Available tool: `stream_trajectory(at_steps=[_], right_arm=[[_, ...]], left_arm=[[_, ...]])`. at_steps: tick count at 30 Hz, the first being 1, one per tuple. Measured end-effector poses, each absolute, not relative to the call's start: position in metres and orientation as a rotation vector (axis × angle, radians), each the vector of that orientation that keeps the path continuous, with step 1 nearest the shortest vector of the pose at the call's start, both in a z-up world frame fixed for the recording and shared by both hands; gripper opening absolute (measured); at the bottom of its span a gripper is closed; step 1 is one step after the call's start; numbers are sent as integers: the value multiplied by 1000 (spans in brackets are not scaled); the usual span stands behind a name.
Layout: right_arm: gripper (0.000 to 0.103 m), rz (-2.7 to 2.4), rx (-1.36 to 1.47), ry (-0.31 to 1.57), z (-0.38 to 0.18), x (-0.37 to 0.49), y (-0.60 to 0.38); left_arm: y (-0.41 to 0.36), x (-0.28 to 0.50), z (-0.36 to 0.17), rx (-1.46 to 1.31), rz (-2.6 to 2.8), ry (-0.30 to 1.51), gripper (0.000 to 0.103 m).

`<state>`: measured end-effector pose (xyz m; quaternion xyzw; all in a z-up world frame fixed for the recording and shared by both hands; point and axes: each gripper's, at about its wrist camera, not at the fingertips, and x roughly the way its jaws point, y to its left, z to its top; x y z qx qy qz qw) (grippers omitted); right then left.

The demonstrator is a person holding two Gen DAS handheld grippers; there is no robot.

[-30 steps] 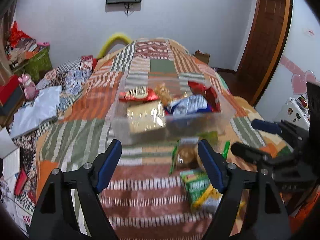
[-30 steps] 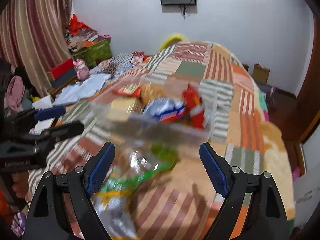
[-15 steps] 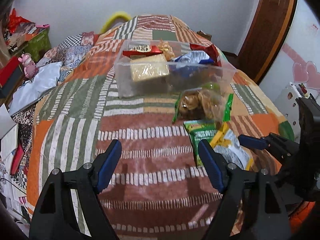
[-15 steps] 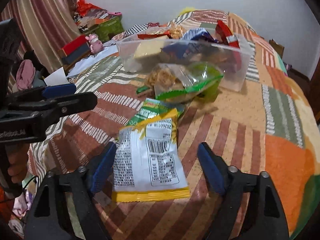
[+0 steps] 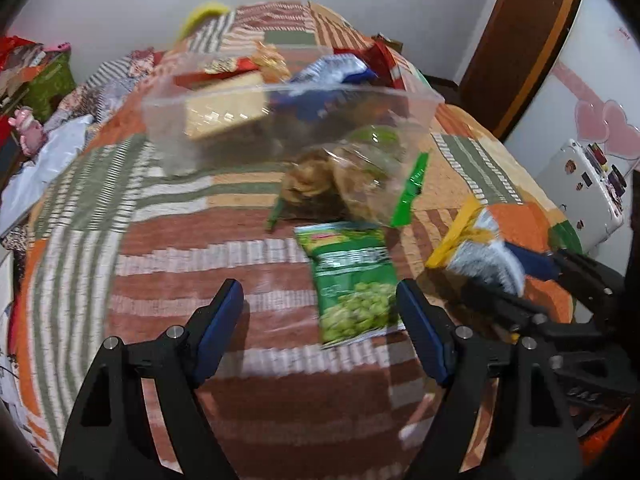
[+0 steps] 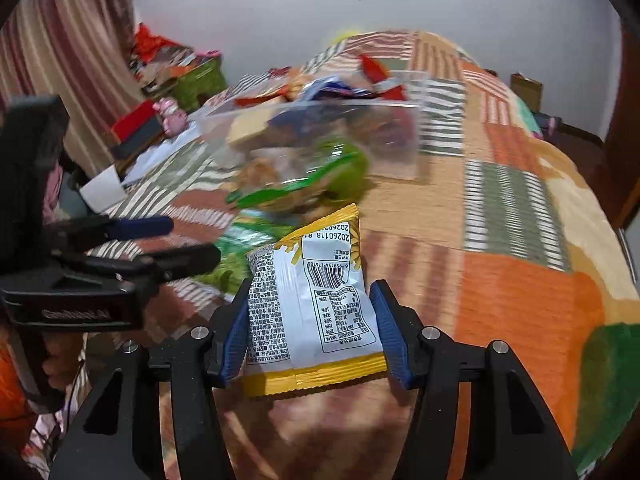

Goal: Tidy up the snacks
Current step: 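Grasp the green pea-snack bag with the left tool while the right tool grasps the yellow-and-white bag, then lower the pea-snack bag and yellow-and-white bag into the clear box and open both tools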

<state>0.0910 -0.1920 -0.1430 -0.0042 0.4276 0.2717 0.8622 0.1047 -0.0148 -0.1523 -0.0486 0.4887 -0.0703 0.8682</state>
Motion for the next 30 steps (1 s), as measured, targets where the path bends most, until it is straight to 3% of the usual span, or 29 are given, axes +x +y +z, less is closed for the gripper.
stream_trajectory(at_steps=[9, 14, 16, 30], right_arm=[[54, 521, 64, 879, -136, 94, -220], [54, 519, 80, 868, -132, 96, -223], [54, 518, 76, 862, -129, 96, -222], [54, 537, 63, 809, -106, 106, -207]], left_arm=[[-39, 125, -168, -109, -177, 1062, 78], [-45, 123, -171, -62, -161, 1040, 54], [-43, 120, -170, -64, -168, 1036, 49], [5, 91, -135, -134, -135, 947, 45]])
